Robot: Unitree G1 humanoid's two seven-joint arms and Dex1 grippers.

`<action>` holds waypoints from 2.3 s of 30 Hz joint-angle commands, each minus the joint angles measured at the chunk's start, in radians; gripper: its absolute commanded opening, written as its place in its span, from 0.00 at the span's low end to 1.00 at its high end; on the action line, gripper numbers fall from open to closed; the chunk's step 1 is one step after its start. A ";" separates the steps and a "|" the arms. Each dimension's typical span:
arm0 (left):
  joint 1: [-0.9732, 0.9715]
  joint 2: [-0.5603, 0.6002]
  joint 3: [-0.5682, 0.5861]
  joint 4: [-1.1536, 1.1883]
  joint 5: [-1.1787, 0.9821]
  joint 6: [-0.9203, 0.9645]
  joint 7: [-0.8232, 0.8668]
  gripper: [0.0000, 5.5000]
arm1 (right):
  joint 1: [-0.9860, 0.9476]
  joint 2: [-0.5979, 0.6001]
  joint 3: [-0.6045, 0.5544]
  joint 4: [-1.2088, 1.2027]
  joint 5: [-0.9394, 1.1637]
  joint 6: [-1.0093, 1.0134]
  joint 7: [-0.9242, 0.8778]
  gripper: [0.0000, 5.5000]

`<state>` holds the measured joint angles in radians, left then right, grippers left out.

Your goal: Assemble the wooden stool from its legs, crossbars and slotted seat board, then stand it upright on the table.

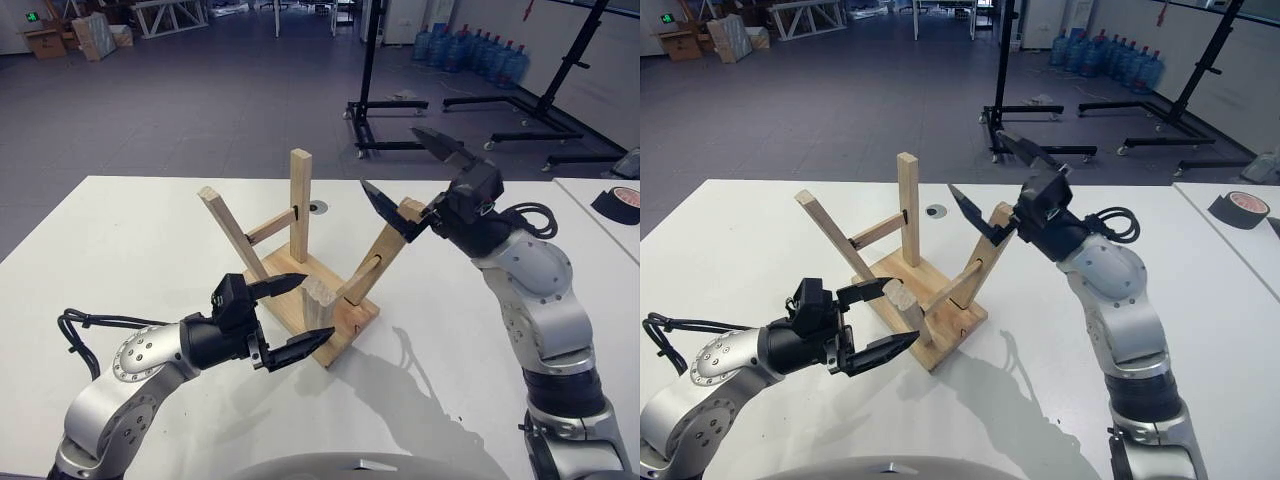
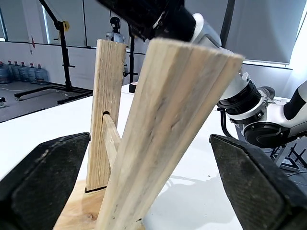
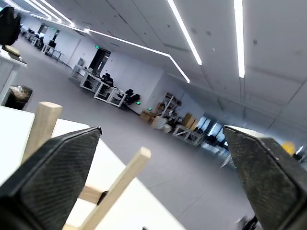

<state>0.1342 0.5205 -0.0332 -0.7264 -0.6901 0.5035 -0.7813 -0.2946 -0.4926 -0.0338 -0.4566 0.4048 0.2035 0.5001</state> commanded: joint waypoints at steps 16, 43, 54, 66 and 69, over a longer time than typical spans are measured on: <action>-0.166 -0.045 -0.106 0.100 0.125 -0.042 0.084 0.83 | 0.137 0.006 0.119 -0.158 0.073 0.263 -0.008 0.85; -0.276 -0.057 -0.165 0.254 0.180 -0.035 0.058 0.83 | 0.057 0.033 0.260 -0.135 0.331 0.527 0.115 0.85; -0.259 -0.042 -0.158 0.262 0.172 -0.041 0.036 0.83 | -0.129 0.175 0.120 -0.052 0.193 0.386 -0.079 0.85; -0.303 -0.027 -0.105 0.182 0.113 -0.017 0.025 0.83 | -0.137 0.167 0.092 0.093 0.047 0.301 -0.085 0.85; -0.292 -0.018 -0.078 0.147 0.062 -0.003 0.016 0.83 | -0.144 0.175 0.075 0.083 0.027 0.264 -0.084 0.85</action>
<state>-0.1594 0.4864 -0.1369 -0.5483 -0.5975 0.4817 -0.7549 -0.4314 -0.3183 0.0563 -0.3636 0.4406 0.4897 0.4173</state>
